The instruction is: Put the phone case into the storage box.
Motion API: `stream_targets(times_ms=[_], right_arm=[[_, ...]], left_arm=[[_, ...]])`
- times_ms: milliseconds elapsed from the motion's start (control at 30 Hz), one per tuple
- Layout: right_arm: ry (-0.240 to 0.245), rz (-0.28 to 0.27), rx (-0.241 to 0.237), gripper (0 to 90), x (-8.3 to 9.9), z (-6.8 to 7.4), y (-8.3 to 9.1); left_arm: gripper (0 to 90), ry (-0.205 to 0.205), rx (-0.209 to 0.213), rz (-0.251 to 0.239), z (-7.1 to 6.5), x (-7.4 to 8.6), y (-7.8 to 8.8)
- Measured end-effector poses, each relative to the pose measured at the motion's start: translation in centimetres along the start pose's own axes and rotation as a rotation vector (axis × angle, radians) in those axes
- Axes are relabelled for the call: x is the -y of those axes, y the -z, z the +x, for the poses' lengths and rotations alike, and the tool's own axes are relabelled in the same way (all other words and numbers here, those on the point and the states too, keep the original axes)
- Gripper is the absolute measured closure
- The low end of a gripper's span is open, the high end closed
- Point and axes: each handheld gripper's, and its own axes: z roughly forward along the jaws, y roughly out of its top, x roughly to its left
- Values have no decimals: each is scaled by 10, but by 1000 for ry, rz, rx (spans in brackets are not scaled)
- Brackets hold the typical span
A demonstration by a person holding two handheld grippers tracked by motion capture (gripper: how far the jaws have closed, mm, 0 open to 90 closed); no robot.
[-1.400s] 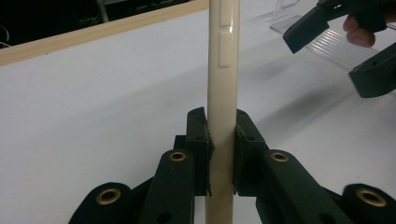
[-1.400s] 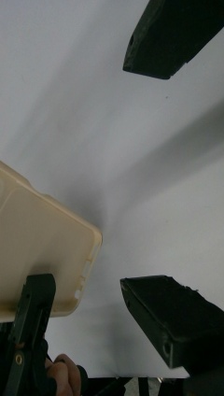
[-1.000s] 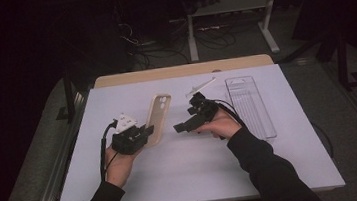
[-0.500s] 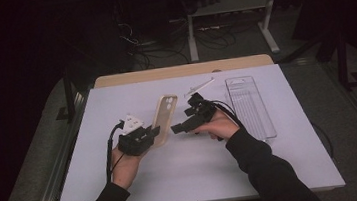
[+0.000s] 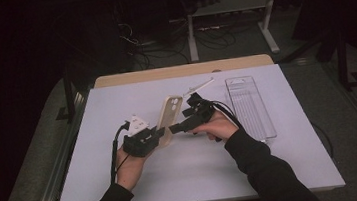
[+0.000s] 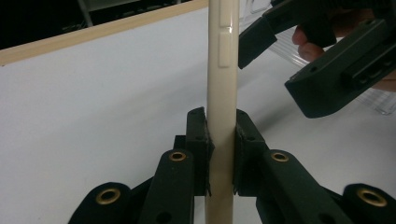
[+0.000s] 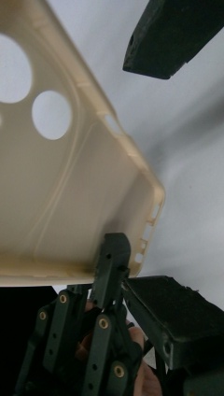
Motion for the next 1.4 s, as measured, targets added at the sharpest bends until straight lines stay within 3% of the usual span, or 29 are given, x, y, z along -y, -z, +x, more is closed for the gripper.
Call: stream_targets(times_ms=[1000,1400], right_arm=[[-67,-53,-61,0,0,-5,-2],[-89,-64,-55,0,-1,-5,-2]], left_arm=[[798,-23,15,-5,-21,1,-10],[797,-18,15,-13,-27,3,-13]])
